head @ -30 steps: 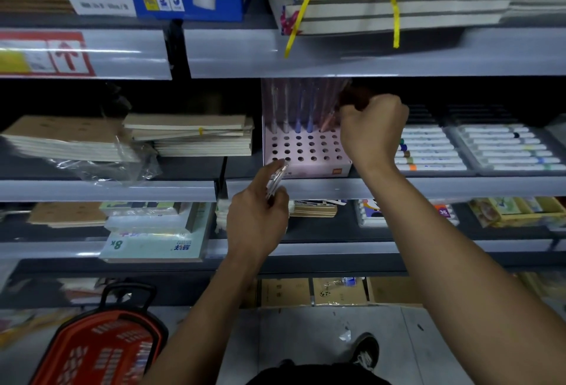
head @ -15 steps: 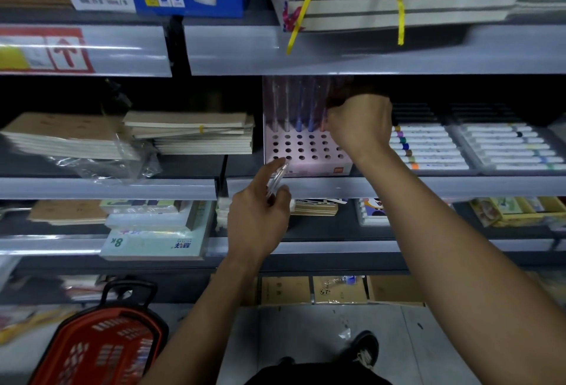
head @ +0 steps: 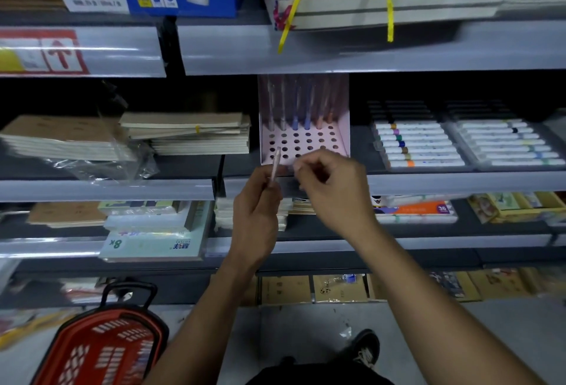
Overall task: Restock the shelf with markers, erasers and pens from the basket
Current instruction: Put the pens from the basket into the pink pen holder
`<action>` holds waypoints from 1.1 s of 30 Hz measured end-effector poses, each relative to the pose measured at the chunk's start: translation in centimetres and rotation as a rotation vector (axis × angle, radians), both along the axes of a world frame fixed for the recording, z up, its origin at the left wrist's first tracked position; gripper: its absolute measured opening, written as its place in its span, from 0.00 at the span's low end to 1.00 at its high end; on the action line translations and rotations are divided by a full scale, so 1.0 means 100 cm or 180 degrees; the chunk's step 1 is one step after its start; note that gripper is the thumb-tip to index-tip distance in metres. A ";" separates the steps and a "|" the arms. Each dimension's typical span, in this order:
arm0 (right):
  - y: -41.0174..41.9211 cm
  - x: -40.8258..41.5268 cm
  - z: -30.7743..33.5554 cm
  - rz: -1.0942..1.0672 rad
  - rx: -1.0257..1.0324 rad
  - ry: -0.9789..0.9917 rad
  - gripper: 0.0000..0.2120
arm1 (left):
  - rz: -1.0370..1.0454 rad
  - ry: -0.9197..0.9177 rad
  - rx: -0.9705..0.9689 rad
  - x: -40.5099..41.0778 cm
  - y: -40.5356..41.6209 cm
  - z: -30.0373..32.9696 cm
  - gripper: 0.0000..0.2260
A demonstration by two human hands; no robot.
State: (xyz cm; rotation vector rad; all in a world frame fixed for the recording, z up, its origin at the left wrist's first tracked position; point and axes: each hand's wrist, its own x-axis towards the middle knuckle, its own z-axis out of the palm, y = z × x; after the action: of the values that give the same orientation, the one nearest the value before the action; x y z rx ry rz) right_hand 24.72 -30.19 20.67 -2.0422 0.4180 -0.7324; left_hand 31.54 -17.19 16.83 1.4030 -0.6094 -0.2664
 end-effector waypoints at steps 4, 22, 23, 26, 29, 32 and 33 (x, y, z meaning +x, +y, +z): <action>0.016 -0.006 -0.015 0.0147 0.0394 -0.0136 0.02 | -0.0084 -0.0312 0.0122 -0.005 -0.003 -0.002 0.19; -0.027 -0.009 0.017 -0.0692 0.0755 -0.0764 0.04 | 0.0441 -0.1320 0.1478 0.001 0.005 -0.006 0.27; -0.031 -0.007 0.020 -0.0766 0.0775 -0.0822 0.04 | 0.0482 -0.1402 0.1553 0.000 0.006 -0.005 0.28; -0.045 0.001 0.028 -0.0914 0.0755 -0.0961 0.02 | 0.0540 -0.1529 0.1664 -0.002 0.006 0.000 0.27; -0.060 0.009 0.035 -0.1106 0.0619 -0.1000 0.03 | 0.0541 -0.1565 0.1732 -0.003 0.007 0.002 0.27; -0.071 0.019 0.042 -0.1317 0.0297 -0.0886 0.06 | 0.0528 -0.1545 0.1809 -0.001 0.007 0.004 0.28; -0.074 0.021 0.043 -0.1411 0.0136 -0.0821 0.07 | 0.0521 -0.1529 0.1811 -0.001 0.008 0.004 0.28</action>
State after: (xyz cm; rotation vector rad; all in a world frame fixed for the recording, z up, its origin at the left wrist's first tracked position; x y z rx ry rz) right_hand 26.86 -37.57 24.96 -1.7998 0.7391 -1.2260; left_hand 31.43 -16.43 17.23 2.0840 -0.8441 0.0436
